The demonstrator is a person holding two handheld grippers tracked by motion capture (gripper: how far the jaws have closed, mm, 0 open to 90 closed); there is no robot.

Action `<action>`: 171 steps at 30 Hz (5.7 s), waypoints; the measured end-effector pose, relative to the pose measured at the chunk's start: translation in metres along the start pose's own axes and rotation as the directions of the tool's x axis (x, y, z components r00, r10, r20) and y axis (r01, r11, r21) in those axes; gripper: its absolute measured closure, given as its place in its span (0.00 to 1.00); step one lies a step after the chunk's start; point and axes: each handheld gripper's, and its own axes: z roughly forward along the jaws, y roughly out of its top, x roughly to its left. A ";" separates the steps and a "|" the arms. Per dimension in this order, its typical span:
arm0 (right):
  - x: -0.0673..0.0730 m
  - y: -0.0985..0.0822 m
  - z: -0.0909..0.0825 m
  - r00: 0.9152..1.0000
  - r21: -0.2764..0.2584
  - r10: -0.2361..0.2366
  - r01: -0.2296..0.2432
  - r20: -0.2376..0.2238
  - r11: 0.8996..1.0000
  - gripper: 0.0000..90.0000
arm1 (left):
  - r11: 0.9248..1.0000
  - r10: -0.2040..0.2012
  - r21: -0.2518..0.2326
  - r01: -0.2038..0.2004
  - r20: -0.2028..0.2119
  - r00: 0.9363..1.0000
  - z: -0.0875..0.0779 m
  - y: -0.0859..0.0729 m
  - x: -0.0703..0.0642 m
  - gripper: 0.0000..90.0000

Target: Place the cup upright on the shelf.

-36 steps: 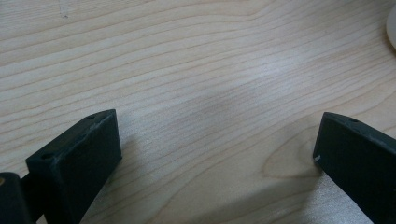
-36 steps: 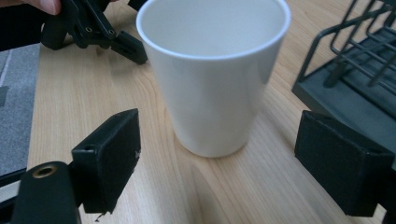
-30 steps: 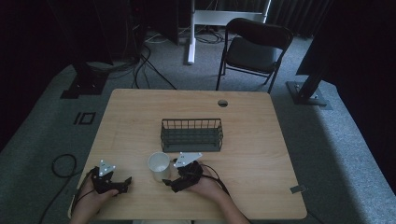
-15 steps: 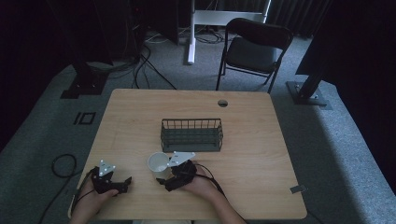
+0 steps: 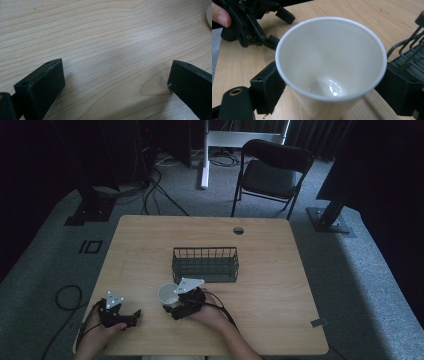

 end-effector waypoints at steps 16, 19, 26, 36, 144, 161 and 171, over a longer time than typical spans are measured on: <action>0.004 0.008 0.002 0.999 0.004 -0.036 0.035 0.033 0.999 0.22 | 1.000 0.000 -0.001 0.000 0.000 1.000 0.000 0.000 0.000 0.01; 0.005 0.012 -0.004 0.998 -0.004 -0.044 0.044 0.040 0.999 0.22 | 1.000 -0.001 -0.002 0.001 -0.001 1.000 0.000 0.000 0.000 0.01; 0.003 0.023 -0.017 0.998 -0.019 -0.046 0.047 0.051 0.999 0.22 | 1.000 -0.002 -0.001 0.002 0.000 1.000 0.000 0.000 0.000 0.01; 0.000 0.040 -0.032 0.995 -0.044 -0.043 0.047 0.087 0.998 0.22 | 1.000 -0.002 0.000 0.002 0.000 1.000 0.000 0.000 0.000 0.01; -0.094 0.025 -0.079 0.763 -0.181 0.344 -0.293 0.548 0.939 0.14 | 1.000 -0.002 -0.001 0.002 -0.001 1.000 0.000 0.000 0.000 0.01; -0.083 0.014 -0.108 0.775 -0.189 0.322 -0.261 0.543 0.947 0.14 | 1.000 -0.003 0.000 0.003 0.000 1.000 0.000 0.000 0.000 0.01; -0.086 0.001 -0.126 0.769 -0.193 0.327 -0.264 0.549 0.945 0.14 | 1.000 -0.001 0.000 0.001 -0.001 1.000 0.000 0.000 0.000 0.01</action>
